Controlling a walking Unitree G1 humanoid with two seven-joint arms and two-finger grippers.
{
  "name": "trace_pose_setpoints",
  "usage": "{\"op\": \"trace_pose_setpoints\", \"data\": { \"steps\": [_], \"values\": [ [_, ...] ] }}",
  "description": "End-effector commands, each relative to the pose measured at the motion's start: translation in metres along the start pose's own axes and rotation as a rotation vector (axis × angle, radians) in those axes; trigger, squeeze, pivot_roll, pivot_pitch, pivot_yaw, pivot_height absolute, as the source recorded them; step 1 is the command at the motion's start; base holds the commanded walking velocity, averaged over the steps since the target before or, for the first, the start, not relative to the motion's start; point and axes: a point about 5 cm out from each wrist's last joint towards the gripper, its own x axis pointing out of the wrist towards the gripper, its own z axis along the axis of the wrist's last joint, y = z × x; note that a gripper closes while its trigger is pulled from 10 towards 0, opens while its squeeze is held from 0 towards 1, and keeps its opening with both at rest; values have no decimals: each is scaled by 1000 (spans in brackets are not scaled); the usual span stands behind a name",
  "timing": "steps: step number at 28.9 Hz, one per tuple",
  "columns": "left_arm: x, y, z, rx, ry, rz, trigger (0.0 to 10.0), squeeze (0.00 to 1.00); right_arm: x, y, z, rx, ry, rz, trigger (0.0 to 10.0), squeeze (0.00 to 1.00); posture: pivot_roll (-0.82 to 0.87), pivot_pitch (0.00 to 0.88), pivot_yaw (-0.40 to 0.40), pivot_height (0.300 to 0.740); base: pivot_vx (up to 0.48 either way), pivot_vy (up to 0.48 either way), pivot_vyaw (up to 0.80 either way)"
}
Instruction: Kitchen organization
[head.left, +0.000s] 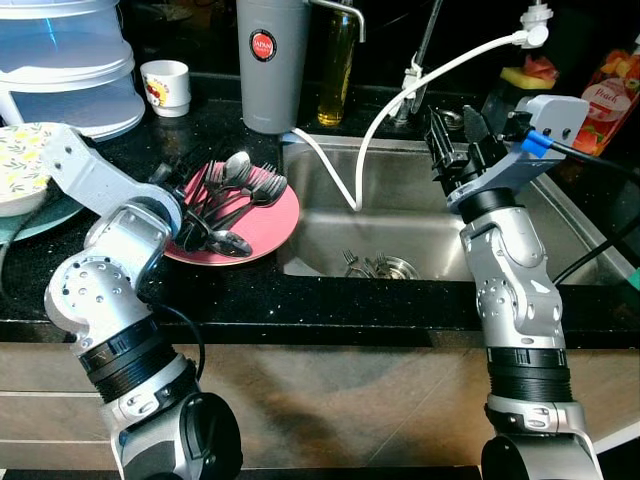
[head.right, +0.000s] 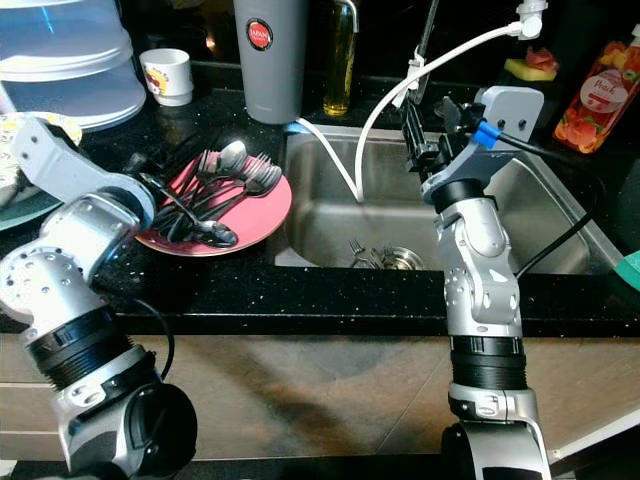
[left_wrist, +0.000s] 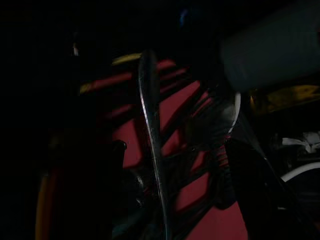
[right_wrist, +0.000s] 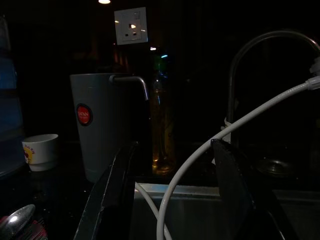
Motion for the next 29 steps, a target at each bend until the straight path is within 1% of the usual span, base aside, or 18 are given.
{"op": "trace_pose_setpoints", "data": {
  "steps": [1, 3, 4, 5, 6, 7, 8, 9, 11, 16, 17, 21, 24, 25, 26, 27, 28, 29],
  "values": [
    [4, -13, -23, -61, 91, -33, 9098, 0, 0, -3, -1, 3, 2, -16, 10000, 0, 137, 31, -40, 740, 0, 0, 0],
    [6, -13, -25, -67, 103, -32, 9059, 0, 0, -3, -1, 2, 1, -17, 10000, 0, 137, 31, -40, 740, 0, 0, 0],
    [8, -12, -27, -72, 119, -27, 8510, 0, 0, -3, -1, 2, 0, -18, 10000, 0, 125, 29, -38, 740, 0, 0, 0],
    [8, -12, -27, -72, 119, -27, 8510, 0, 0, -3, -1, 2, 0, -18, 10000, 0, 125, 29, -38, 740, 0, 0, 0],
    [10, -12, -29, -76, 128, -23, 7137, 0, 0, -4, 0, 1, -2, -19, 10000, 0, 125, 29, -38, 740, 0, 0, 0],
    [13, -12, -28, -81, 128, -21, 4196, 0, 1, -4, 0, 0, -3, -21, 10000, 0, 122, 29, -39, 740, 0, 0, 0],
    [21, -12, -24, -86, 119, -22, 2902, 0, 0, -5, 1, -2, -4, -23, 10000, 0, 121, 29, -40, 740, 0, 0, 0],
    [21, -12, -24, -86, 119, -22, 2902, 0, 0, -5, 1, -2, -4, -23, 10000, 0, 121, 29, -40, 740, 0, 0, 0],
    [24, -14, -22, -84, 114, -32, 0, 0, 1, -5, 1, -2, -3, -24, 10000, 0, 118, 29, -40, 740, 0, 0, 0],
    [33, -15, -15, -64, 94, -35, 0, 0, 0, -5, 1, -4, -6, -26, 10000, 0, 118, 29, -40, 740, 0, 0, 0],
    [34, -15, -9, -25, 57, -28, 0, 0, -1, -5, 2, -7, -8, -30, 10000, 0, 118, 29, -40, 740, 0, 0, 0],
    [34, -16, -7, -8, 37, -33, 0, 0, -1, -7, 2, -10, -8, -35, 10000, 0, 105, 26, -34, 740, 0, 0, 0],
    [33, -17, -4, 38, 2, -30, 0, 0, -1, -7, 2, -10, -8, -36, 10000, 0, 102, 27, -32, 740, 0, 0, 0],
    [30, -22, 0, 86, -36, -48, 0, 0, -1, -7, 2, -11, -8, -37, 10000, 0, 102, 27, -32, 740, 0, 0, 0],
    [30, -22, 0, 86, -36, -48, 0, 0, -1, -7, 2, -11, -8, -37, 10000, 0, 102, 27, -32, 740, 0, 0, 0],
    [24, -36, 6, 171, -110, -112, 0, 0, -2, -7, 3, -12, -9, -39, 10000, 0, 101, 27, -32, 740, 0, 0, 0],
    [19, -52, 10, 206, -142, -190, 0, 0, -2, -7, 3, -11, -10, -40, 10000, 0, 101, 27, -32, 740, 0, 0, 0],
    [19, -52, 10, 206, -142, -190, 0, 0, -2, -7, 3, -11, -10, -40, 10000, 0, 101, 27, -32, 740, 0, 0, 0]
  ]
}}
